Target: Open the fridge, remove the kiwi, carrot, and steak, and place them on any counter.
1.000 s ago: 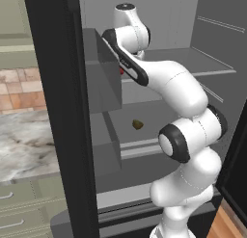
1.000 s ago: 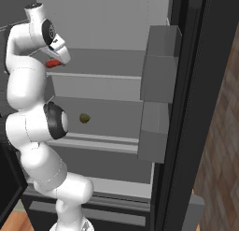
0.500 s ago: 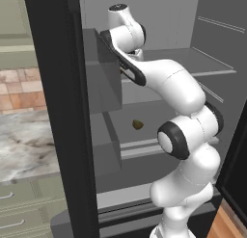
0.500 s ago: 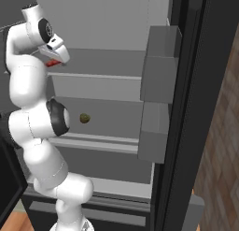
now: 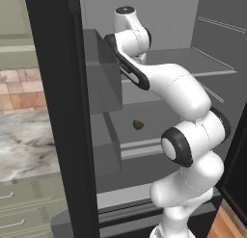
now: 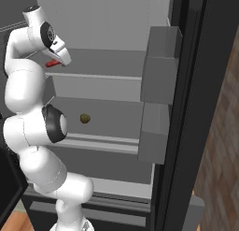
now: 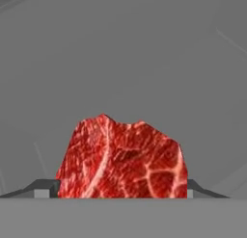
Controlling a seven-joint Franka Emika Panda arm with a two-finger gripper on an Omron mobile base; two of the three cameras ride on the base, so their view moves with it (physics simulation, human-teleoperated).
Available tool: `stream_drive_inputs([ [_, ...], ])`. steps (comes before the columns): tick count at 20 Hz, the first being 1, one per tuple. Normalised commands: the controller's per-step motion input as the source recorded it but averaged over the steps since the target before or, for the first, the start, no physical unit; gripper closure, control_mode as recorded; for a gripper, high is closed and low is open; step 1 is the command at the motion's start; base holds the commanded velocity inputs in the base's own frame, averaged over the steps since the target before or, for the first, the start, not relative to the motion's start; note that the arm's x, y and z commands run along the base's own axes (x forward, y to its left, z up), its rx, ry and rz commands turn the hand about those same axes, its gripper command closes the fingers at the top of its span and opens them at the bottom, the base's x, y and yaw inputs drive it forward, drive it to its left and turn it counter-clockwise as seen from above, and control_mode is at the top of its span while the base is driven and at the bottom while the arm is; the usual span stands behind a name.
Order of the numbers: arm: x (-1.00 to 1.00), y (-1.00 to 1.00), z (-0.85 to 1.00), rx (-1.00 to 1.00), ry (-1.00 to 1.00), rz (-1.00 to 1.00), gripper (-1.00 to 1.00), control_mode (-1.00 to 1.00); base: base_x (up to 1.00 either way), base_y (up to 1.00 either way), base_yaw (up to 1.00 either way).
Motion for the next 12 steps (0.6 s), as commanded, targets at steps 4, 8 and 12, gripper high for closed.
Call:
stream_drive_inputs([
  [4, 0.0, -0.39, -0.6, 0.14, 0.05, 0.0, 1.0, -1.0, 0.0, 0.0, 0.0],
  [8, 0.0, -0.09, -0.21, 0.0, 0.02, 0.0, 1.0, -1.0, 0.0, 0.0, 0.0],
  [12, -0.01, 0.0, 0.0, 0.0, 0.0, 0.0, 1.0, -1.0, 0.0, 0.0, 0.0],
])
